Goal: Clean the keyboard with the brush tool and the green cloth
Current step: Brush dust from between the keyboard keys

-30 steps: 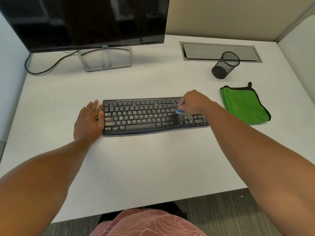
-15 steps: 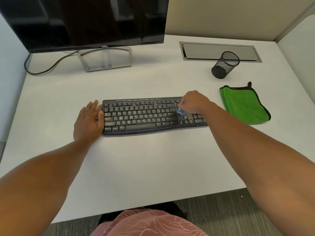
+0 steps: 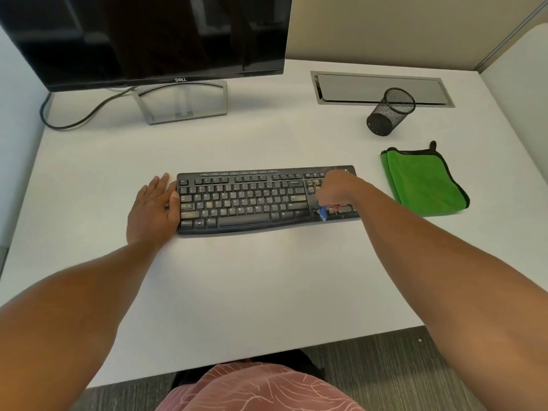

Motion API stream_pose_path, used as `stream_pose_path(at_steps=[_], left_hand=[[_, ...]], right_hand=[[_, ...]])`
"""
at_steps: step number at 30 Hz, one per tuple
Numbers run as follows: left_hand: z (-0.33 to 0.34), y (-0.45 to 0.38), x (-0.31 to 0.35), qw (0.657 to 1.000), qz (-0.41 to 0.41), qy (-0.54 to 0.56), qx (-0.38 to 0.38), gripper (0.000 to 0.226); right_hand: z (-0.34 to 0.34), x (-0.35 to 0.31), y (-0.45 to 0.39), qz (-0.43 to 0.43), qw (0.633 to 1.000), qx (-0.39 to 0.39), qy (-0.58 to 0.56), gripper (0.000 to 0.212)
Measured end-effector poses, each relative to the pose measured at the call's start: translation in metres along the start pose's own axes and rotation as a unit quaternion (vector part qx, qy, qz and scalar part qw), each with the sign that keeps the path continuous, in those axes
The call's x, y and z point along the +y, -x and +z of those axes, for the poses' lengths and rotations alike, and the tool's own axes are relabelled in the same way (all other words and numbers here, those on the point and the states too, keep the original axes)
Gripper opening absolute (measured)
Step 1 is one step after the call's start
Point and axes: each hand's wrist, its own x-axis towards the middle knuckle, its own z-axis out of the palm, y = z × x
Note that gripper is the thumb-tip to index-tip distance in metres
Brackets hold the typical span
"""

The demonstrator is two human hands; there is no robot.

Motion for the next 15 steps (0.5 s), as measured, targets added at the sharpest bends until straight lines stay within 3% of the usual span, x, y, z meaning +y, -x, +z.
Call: stream_pose_path(at_steps=[2,7,11,15], left_hand=[[0.000,0.000,0.001,1.000,-0.001,0.000,-0.001,0.056],[-0.002,0.001,0.003,1.000,0.000,0.000,-0.001,0.057],[-0.002,0.001,0.003,1.000,-0.001,0.001,0.001,0.057],[-0.002,0.001,0.002,1.000,0.000,-0.001,-0.002,0.058]], right_hand=[[-0.003,-0.001,-0.001,0.003,1.000,-0.013,-0.019,0.022],[-0.006,-0.001,-0.006,-0.005,0.997,0.072,-0.039,0.023],[0.001,0.002,-0.009,-0.012,0.996,0.069,-0.050,0.008],[0.003,0.004,-0.006,-0.018,0.999,0.033,-0.031,0.025]])
